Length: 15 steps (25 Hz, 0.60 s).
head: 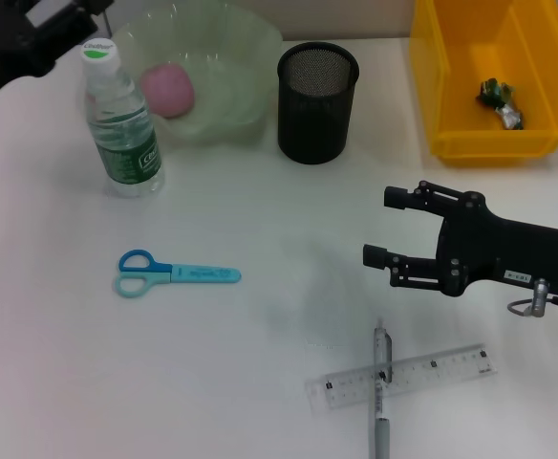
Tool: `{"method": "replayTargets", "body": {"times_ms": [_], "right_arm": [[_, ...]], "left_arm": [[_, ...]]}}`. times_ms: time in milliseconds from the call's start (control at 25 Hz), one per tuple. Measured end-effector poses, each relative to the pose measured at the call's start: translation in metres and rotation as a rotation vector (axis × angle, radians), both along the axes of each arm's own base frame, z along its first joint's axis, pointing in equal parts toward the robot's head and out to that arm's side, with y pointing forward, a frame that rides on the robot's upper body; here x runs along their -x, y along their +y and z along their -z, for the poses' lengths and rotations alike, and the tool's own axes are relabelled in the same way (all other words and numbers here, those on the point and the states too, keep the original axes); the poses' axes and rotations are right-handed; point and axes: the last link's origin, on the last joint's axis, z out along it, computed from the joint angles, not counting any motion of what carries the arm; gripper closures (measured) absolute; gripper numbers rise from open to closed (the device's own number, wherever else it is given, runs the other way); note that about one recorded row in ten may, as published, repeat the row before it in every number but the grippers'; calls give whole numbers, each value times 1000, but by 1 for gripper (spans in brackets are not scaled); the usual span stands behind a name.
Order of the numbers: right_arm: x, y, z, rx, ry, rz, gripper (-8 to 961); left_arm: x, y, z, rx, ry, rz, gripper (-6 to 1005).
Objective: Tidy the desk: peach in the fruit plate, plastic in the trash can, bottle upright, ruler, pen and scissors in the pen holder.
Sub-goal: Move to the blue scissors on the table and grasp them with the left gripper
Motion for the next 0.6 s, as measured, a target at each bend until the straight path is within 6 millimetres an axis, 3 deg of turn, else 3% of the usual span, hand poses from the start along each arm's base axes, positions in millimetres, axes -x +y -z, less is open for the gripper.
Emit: {"method": "replayTargets", "body": {"times_ms": [240, 360, 600], "right_arm": [[4, 3, 0, 11, 12, -1, 134], [8, 4, 0, 32, 15, -5, 134], [10, 7, 0, 77, -11, -11, 134]], "left_arm": [[1, -24, -14, 95, -59, 82, 219], [6, -42, -8, 189, -17, 128, 219], [11, -56, 1, 285, 42, 153, 219]]}}
